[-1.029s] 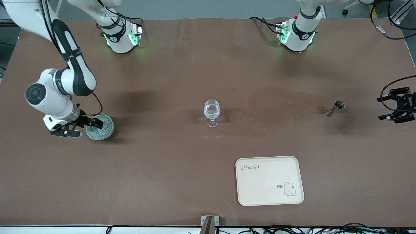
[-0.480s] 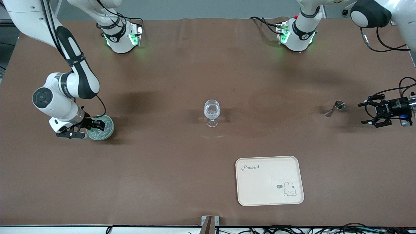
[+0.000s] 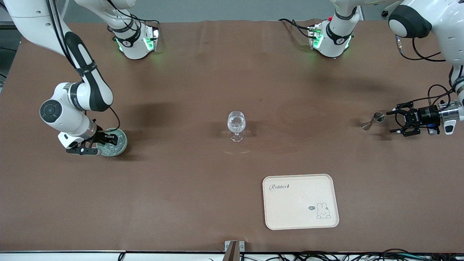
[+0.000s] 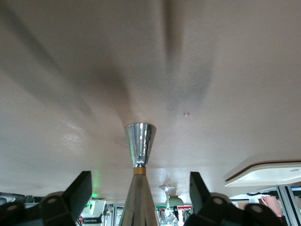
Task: Pour wine and add ice with both arms
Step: 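Grasp an ice cube with the right gripper while the left gripper grasps the jigger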
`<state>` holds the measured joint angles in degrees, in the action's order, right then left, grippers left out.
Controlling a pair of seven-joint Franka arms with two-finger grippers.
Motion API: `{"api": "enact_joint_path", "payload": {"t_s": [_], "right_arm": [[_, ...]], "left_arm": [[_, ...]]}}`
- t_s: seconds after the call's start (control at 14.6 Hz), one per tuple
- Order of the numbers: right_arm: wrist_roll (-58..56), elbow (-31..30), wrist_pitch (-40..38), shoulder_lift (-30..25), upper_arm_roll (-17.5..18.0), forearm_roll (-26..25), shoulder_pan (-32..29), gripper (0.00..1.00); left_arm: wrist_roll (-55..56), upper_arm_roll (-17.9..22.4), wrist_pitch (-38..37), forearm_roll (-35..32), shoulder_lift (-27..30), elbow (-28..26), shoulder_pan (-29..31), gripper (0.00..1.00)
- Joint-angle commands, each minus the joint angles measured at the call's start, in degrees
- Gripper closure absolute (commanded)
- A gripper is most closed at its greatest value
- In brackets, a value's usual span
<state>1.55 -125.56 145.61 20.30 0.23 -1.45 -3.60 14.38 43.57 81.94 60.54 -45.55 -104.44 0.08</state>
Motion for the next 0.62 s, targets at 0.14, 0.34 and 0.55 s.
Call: {"api": "enact_joint_path", "payload": {"t_s": [0.14,0.34,0.55], "right_arm": [[-0.49,-0.48,0.56,0.00,0.39,0.13,-0.18,0.53],[-0.58,-0.48,0.38,0.09,0.39,0.13,-0.09,0.59],[-0.58,-0.39,0.21,0.00,0.39,0.13,0.17,0.69]], "left_arm": [[-1.02,-0.32,-0.46,3.62,0.64,-4.62,-1.66,0.12],[-1.11,-0.41,-0.29,5.81,0.46,-6.98,-1.75,0.18],[-1.28,-1.90,0.15,8.54,0.63,-9.46,-2.28,0.19]]}}
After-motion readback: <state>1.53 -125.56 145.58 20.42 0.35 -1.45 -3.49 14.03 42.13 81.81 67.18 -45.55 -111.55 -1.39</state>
